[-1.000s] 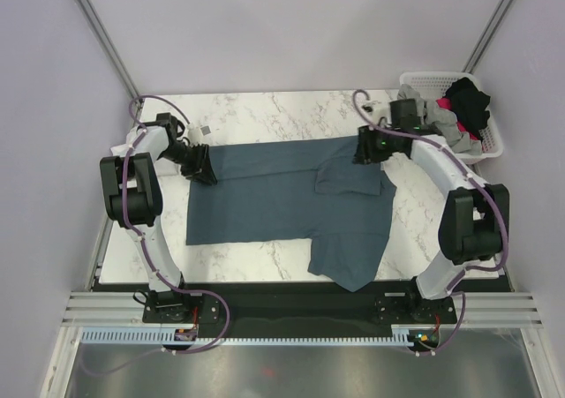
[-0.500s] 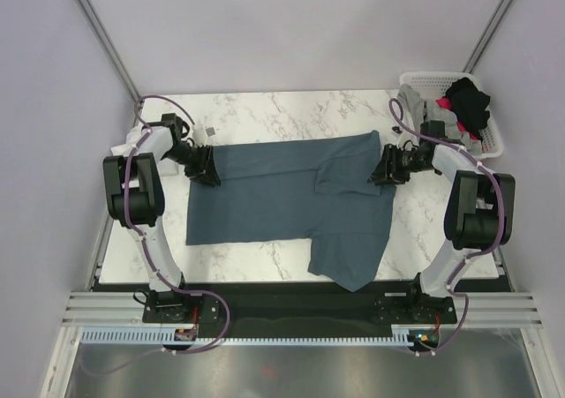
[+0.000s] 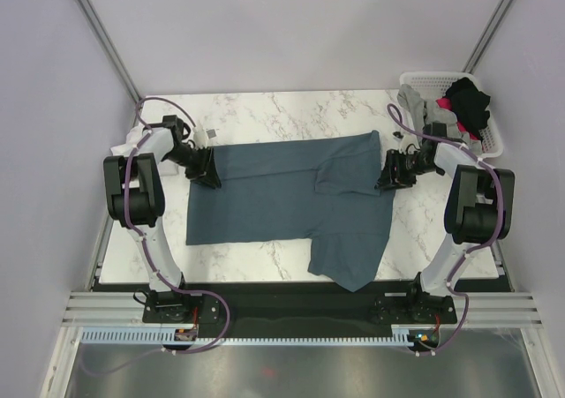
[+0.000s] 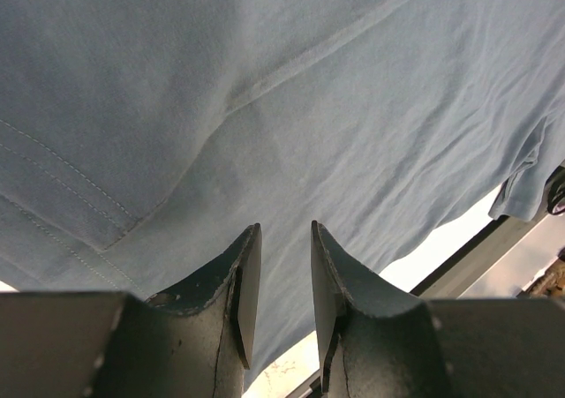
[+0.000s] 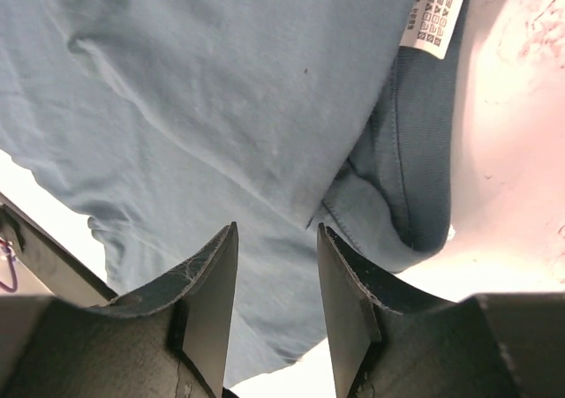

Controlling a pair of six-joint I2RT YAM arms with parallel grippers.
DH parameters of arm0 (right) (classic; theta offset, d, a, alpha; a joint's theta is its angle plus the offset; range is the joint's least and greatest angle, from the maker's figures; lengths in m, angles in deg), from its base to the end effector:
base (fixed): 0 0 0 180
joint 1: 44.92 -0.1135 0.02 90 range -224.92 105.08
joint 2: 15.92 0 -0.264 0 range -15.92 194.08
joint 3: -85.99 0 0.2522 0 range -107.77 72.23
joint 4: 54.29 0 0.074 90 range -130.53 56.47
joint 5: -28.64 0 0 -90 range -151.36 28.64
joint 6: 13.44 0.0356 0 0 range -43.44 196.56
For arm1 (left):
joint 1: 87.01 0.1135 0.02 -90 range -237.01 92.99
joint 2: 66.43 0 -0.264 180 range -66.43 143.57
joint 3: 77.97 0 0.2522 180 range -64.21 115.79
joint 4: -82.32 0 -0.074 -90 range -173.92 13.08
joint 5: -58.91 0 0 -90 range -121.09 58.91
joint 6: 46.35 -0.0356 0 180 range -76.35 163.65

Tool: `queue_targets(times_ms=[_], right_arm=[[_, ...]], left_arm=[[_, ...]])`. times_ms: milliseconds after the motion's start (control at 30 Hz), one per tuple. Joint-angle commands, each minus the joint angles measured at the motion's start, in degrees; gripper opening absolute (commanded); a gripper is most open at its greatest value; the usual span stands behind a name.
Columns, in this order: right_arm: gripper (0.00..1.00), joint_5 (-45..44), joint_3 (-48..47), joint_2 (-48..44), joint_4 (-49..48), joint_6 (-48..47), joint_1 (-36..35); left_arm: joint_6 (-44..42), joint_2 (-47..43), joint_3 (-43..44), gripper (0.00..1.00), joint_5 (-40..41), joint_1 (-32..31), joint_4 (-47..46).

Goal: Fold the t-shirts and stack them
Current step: Fold the tshirt

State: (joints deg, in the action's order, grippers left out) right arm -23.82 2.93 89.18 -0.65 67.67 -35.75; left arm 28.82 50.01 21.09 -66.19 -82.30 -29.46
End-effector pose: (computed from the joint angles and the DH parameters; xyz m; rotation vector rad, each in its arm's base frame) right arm 0.3468 -0.0340 0.1747 -0.1076 2.6744 0.8448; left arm 0.3865 0.0113 0.1717 0.2846 2.8235 -0.8659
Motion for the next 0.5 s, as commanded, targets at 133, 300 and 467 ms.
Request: queue_targets(times_ms=[133, 300, 467], right_arm=[[0.49, -0.6, -2.7, 4.3, 0.6, -3.4, 0.1], [0.45, -0.1, -3.7, 6.2, 0.8, -4.7, 0.1], [0.4, 1.0, -4.4, 5.6, 0.8, -5.6, 0.1]], left_arm=[[1.1, -3.2, -0.7, 0.36, -1.4, -0.6, -0.3], [1.1, -3.4, -1.0, 0.36, -1.4, -0.8, -0.3], [1.1, -3.2, -1.4, 0.36, -1.4, -0.9, -0.3]])
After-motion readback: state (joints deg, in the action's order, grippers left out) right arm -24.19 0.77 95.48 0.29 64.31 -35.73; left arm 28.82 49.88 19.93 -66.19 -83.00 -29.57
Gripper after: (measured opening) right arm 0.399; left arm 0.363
